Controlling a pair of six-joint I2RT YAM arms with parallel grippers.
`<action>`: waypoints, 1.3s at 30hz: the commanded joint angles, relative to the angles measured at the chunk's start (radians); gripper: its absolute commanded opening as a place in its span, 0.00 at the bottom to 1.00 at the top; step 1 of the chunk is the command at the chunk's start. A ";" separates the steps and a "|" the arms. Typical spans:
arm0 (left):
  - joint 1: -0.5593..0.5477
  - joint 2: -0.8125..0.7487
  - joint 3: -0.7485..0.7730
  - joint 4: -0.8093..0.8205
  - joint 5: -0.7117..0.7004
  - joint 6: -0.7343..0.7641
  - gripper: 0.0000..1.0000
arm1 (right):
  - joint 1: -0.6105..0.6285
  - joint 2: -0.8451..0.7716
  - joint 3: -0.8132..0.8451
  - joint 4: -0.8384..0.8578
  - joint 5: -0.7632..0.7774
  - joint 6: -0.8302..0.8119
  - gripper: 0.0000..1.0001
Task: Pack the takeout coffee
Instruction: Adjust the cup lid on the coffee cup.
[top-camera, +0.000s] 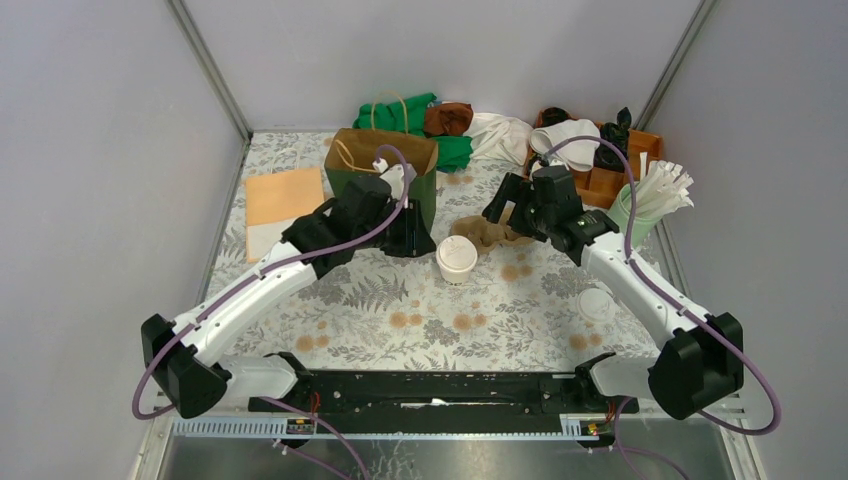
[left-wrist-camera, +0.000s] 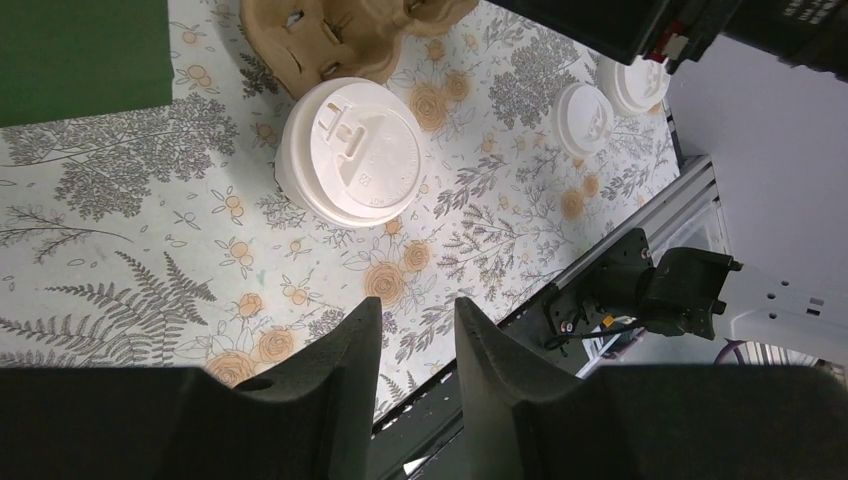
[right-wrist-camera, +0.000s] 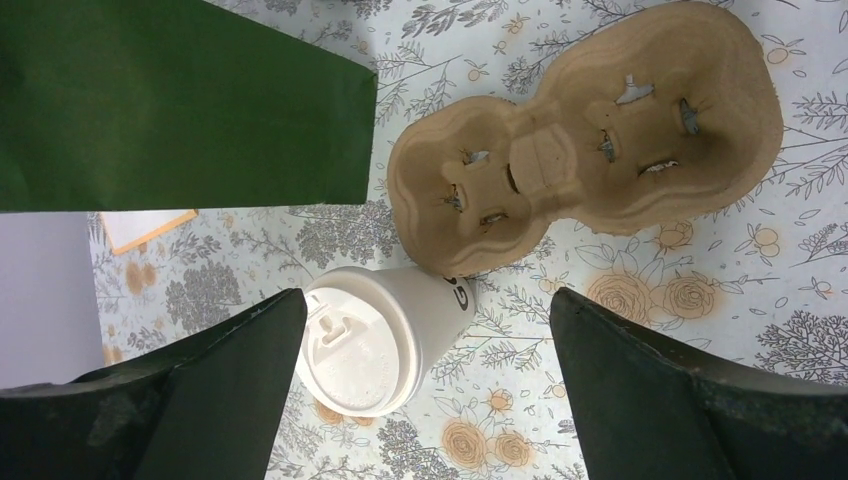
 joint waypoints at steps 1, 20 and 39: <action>-0.005 -0.057 0.048 -0.016 -0.044 0.002 0.38 | 0.006 0.009 0.044 0.042 0.040 0.030 1.00; -0.005 -0.072 0.033 -0.024 -0.110 0.021 0.57 | 0.006 0.049 0.105 -0.026 0.081 0.041 1.00; 0.030 -0.221 -0.132 0.068 -0.418 -0.096 0.99 | 0.016 0.094 0.254 -0.256 -0.053 -0.124 1.00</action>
